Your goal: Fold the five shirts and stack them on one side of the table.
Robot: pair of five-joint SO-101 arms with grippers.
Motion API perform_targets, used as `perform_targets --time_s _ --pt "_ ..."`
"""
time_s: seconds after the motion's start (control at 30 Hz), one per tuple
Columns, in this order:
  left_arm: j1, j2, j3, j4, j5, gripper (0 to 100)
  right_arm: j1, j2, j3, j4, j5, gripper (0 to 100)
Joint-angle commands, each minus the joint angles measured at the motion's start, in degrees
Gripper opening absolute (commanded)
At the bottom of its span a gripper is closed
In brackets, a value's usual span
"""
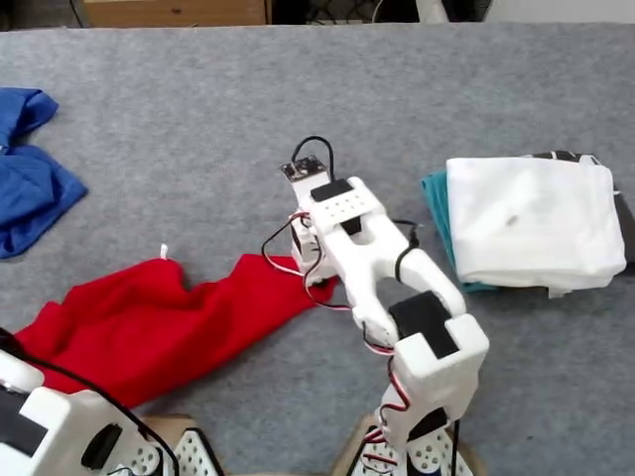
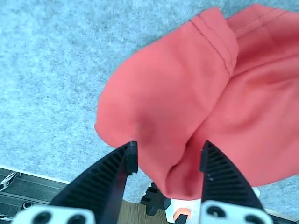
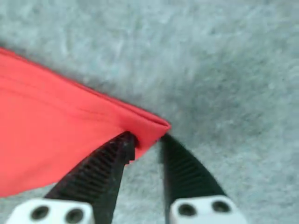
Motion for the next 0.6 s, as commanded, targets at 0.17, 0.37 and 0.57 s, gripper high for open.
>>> perform_targets --time_s 0.17,0.37,0.57 --pt "-0.04 -2.29 -2.77 0.26 0.62 23 -0.97 -8.57 -2.24 -1.05 3.52 1.8" --pt "-0.04 -2.46 -2.86 0.26 0.62 23 2.11 -18.68 -2.33 -1.05 4.31 1.8" --pt "0.04 -2.46 -2.86 0.26 0.62 23 9.32 -30.55 -3.21 -0.97 9.67 1.2"
